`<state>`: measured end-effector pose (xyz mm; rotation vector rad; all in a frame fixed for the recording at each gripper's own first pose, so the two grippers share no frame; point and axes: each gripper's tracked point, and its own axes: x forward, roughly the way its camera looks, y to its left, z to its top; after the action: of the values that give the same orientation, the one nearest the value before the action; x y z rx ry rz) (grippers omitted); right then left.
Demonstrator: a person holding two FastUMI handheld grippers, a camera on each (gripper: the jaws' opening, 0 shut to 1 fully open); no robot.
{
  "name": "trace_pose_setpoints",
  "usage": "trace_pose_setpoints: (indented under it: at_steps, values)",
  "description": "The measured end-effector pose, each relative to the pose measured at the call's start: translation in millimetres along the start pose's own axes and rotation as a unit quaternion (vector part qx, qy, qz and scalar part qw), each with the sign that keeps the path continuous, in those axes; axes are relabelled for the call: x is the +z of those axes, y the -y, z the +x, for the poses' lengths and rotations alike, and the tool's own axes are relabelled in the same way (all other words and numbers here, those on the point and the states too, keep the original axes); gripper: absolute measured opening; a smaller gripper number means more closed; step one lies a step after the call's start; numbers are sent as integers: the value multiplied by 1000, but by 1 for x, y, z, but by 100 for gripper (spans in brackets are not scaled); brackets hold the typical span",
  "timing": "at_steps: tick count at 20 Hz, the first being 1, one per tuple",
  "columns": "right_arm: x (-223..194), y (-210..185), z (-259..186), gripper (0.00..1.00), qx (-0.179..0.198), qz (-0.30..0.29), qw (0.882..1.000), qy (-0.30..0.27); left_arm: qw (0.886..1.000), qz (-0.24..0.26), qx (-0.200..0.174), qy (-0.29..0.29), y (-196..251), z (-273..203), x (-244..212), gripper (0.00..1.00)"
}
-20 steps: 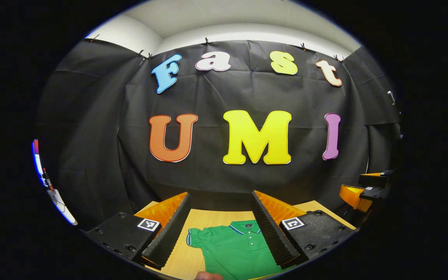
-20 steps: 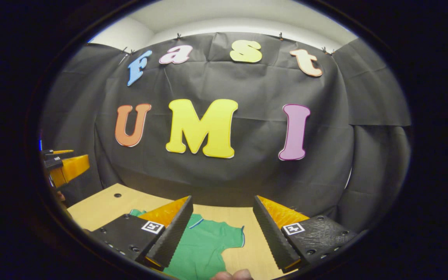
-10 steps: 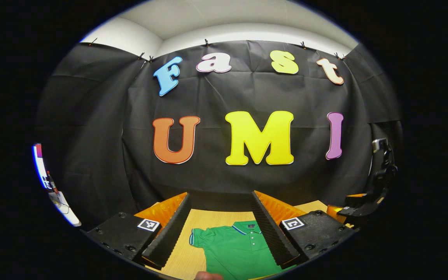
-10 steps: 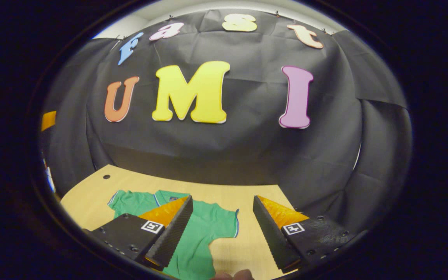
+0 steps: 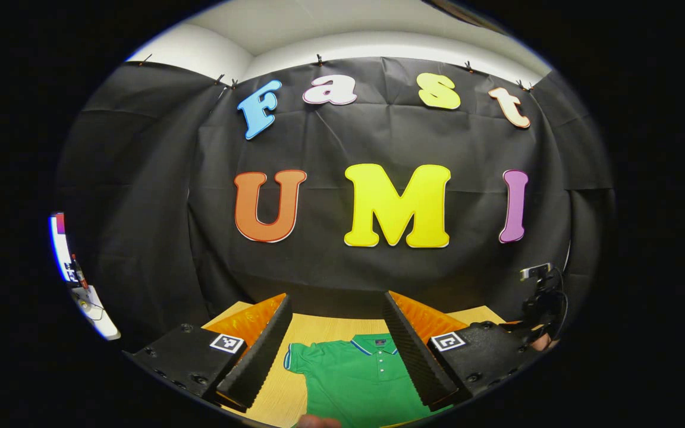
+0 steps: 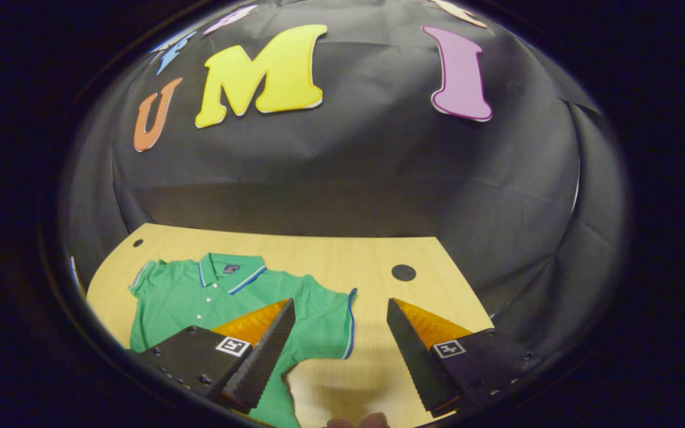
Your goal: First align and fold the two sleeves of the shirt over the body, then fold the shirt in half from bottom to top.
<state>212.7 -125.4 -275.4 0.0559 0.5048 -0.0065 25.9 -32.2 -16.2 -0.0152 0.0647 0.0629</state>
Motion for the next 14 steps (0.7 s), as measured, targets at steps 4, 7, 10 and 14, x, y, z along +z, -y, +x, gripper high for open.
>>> trace_pose_setpoints:
  at_steps: [4,7,10,14]
  values:
    - [-27,-3,49,95,10,-3,999,-37,1000,11,8,-10,2,4,-6,98]
    - [-42,-1,78,97,11,-2,998,-56,999,24,18,-16,-1,4,-11,98]
    - [-56,5,101,97,6,5,997,-77,999,31,30,-26,-6,5,-19,98]
    - [-68,6,118,84,10,11,994,-105,998,32,42,-36,-14,7,-27,98]
